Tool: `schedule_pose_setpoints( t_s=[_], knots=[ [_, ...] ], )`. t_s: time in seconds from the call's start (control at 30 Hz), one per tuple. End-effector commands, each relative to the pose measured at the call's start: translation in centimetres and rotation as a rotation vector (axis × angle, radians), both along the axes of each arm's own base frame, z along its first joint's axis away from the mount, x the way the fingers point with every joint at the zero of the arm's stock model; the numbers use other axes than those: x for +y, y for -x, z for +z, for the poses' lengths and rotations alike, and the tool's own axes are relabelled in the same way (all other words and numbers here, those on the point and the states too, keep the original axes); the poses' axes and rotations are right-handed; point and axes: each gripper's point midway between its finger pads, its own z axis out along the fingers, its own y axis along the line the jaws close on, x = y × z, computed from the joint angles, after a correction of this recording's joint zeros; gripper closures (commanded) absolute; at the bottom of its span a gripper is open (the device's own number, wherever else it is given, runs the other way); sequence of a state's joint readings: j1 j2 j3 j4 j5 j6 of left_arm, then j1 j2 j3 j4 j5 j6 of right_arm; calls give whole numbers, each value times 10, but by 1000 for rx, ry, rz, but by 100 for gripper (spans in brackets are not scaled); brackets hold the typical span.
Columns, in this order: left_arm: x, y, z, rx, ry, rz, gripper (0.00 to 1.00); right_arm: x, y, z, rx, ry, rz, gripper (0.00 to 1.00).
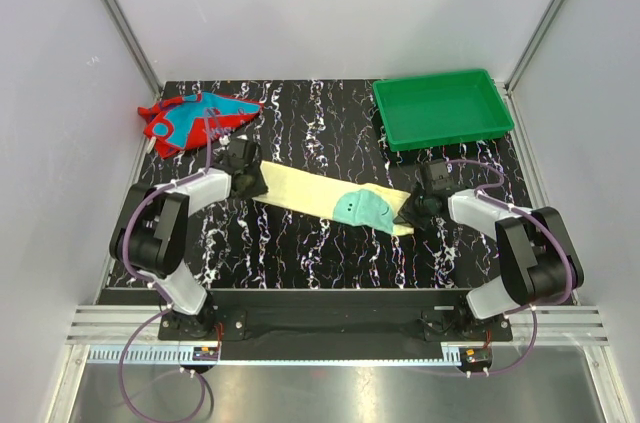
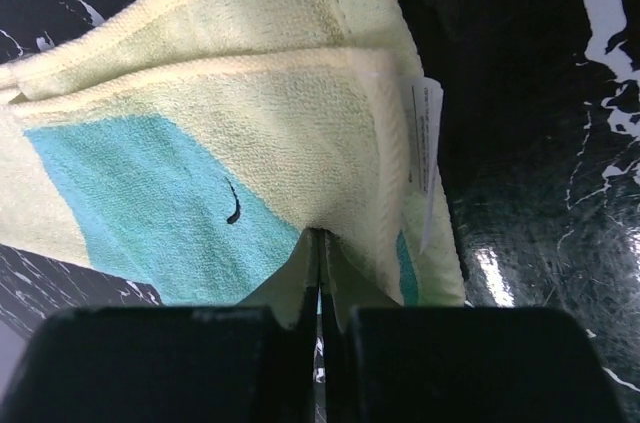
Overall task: Roll the towels
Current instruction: Fold the towel
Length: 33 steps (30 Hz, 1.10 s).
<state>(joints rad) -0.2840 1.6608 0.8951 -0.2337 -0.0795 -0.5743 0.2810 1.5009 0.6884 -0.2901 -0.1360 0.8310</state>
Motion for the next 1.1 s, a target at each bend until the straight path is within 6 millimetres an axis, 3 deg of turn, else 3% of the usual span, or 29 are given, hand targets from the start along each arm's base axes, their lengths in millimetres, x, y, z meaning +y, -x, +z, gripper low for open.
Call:
schedule_pose_setpoints(
  t_s=[0.0, 0.23, 0.43, 0.53, 0.67, 0.73, 0.77, 0.8, 0.87, 0.9, 0.97, 1.0, 1.07],
  knots=[
    [17, -16, -1, -28, -37, 54, 67, -16, 24, -29, 96, 71, -47, 100],
    [40, -19, -2, 26, -59, 126, 63, -18, 41, -21, 111, 55, -70, 100],
    [45, -36, 13, 15, -89, 110, 62, -3, 68, -14, 121, -12, -44, 100],
    [41, -39, 24, -22, -74, 99, 62, 7, 75, -7, 105, -35, -14, 91],
    [33, -35, 55, -112, -85, 67, 58, 14, 78, 7, 77, -53, 3, 78],
    [25, -31, 69, -148, -114, 37, 55, 14, 76, 24, 39, -44, 1, 71],
    [19, -30, 84, -188, -119, 9, 46, 16, 78, 30, 25, -24, 16, 66],
    [8, -25, 92, -208, -124, -23, 40, 5, 82, 31, 28, 40, 0, 62],
    [-5, -17, 119, -284, -122, -59, 27, 2, 73, 57, -48, 67, -7, 50],
    [-21, -9, 129, -319, -128, -96, 22, -8, 75, 61, -57, 119, -14, 48],
    [-36, 6, 151, -398, -106, -140, 10, -15, 65, 90, -140, 141, -30, 41],
    [-55, 17, 158, -433, -103, -188, 1, -28, 66, 96, -152, 205, -46, 35],
    [-74, 33, 170, -491, -81, -239, 1, -40, 59, 123, -223, 244, -83, 33]
  ],
)
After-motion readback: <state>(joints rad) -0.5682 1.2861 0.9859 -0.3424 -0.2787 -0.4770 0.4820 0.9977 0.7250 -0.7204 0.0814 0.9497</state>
